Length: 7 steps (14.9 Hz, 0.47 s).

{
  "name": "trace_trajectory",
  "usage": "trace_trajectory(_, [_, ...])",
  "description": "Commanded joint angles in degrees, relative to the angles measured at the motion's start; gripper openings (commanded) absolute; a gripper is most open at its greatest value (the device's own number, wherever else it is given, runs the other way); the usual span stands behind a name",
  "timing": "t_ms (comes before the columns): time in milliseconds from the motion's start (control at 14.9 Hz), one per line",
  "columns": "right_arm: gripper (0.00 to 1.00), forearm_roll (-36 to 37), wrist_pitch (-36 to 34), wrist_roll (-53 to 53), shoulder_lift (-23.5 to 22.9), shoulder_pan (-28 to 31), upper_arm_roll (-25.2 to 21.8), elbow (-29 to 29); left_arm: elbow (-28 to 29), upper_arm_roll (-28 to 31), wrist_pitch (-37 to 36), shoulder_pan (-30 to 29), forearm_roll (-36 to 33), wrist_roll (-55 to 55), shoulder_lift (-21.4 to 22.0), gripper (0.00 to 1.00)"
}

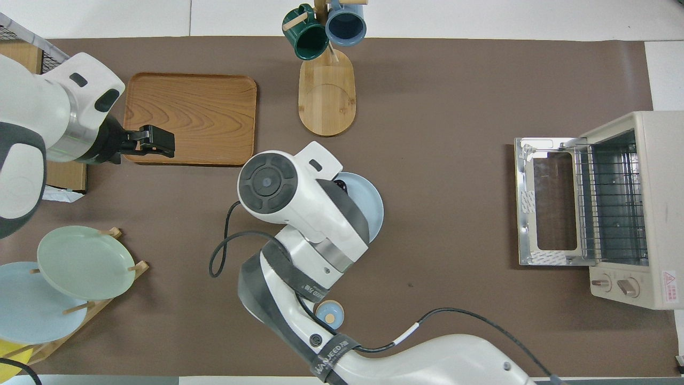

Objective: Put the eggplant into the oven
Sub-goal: 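Grasp the blue plate rim with the right gripper while the left gripper withdraws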

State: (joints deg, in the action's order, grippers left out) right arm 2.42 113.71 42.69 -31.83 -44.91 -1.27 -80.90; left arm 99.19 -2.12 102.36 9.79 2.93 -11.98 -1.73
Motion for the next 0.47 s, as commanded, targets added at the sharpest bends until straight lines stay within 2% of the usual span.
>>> trace_trajectory(0, [1.0,1.71,1.6,0.46,-2.01,-0.7,-0.22,0.58,0.48,-0.42,-4.62,-1.09,-1.09,2.49,2.87,1.0])
trace_trajectory(67, [0.94,1.71,2.91,0.46,-2.01,-1.4,-0.14,-0.39,0.65,-0.51,-5.67,-1.35,-1.09,2.58,3.4,1.0])
trace_trajectory(134, [0.82,1.79,5.44,0.55,-2.09,-1.84,-0.13,-2.31,0.57,-0.6,-6.64,-1.96,-1.09,2.49,3.58,1.0])
trace_trajectory(268, [0.65,2.23,10.73,0.46,-1.92,-2.98,-0.22,-7.41,0.83,-0.69,-7.44,-2.32,-1.0,2.66,3.93,1.0])
trace_trajectory(402, [0.53,4.51,9.35,0.38,-1.74,-2.99,-0.22,-7.78,0.92,-1.74,-7.53,-3.9,-1.09,4.06,3.93,1.0])
